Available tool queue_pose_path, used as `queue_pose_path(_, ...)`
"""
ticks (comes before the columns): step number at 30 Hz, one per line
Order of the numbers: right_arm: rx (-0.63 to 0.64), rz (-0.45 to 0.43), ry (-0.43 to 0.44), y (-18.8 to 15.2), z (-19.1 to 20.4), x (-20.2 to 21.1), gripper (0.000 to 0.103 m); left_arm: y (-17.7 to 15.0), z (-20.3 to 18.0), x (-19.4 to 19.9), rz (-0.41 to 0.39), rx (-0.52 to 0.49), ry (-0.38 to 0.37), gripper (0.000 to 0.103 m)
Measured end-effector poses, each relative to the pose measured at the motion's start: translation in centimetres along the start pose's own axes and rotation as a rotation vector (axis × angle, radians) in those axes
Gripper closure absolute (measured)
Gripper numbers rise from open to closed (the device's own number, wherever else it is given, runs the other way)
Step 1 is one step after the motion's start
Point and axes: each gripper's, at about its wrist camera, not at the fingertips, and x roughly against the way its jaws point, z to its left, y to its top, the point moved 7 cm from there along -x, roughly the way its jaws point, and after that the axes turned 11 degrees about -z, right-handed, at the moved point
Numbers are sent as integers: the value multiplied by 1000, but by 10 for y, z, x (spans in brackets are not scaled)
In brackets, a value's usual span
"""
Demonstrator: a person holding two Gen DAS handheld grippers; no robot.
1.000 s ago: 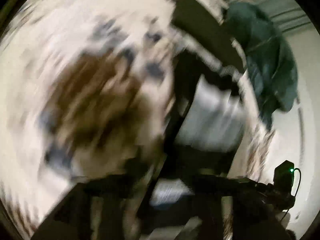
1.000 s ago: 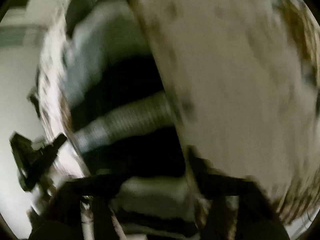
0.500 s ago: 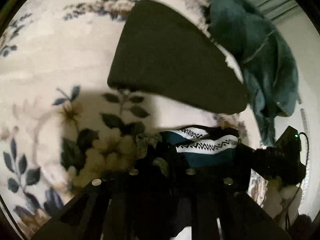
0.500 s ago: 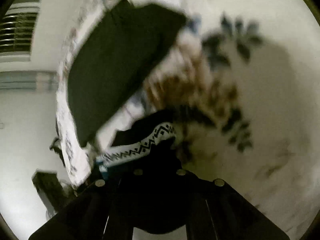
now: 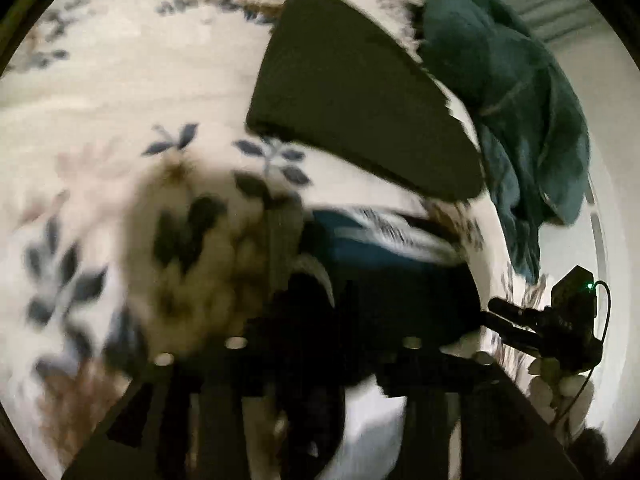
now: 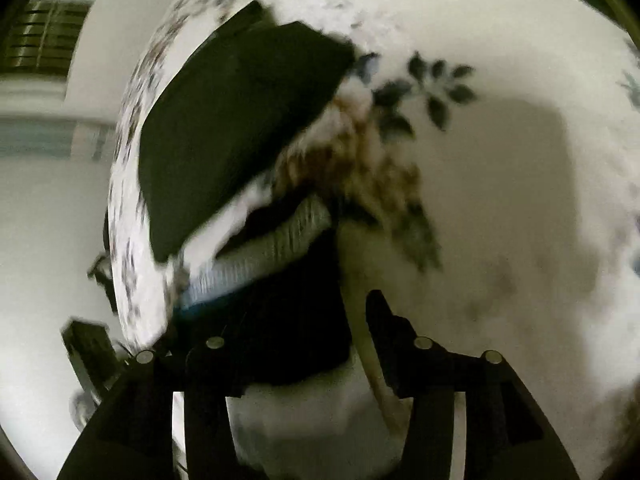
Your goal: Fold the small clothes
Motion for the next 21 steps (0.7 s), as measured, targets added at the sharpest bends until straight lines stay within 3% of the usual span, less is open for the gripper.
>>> queue_pose_path(3,10,56,-12,-56,-16,28,52,-45,-12,35,6,-73,34,64)
queue_pose_path(7,1,175,-4,-142,-30,57,52,-127,-20,55,88,-96,94,64)
queue_pose_path(13,-20,334,-7,-269,-49,83,52,-293,-24,71,306,-126,239,64)
queue_pose_path(17,-54,405,-23,-335,-65,99,52,-375,-22,104,400,-91,290,64)
queue_pose_path(21,-55,453,-30,-382,-80,114,52,-417,-15,145,452,-15,331,64)
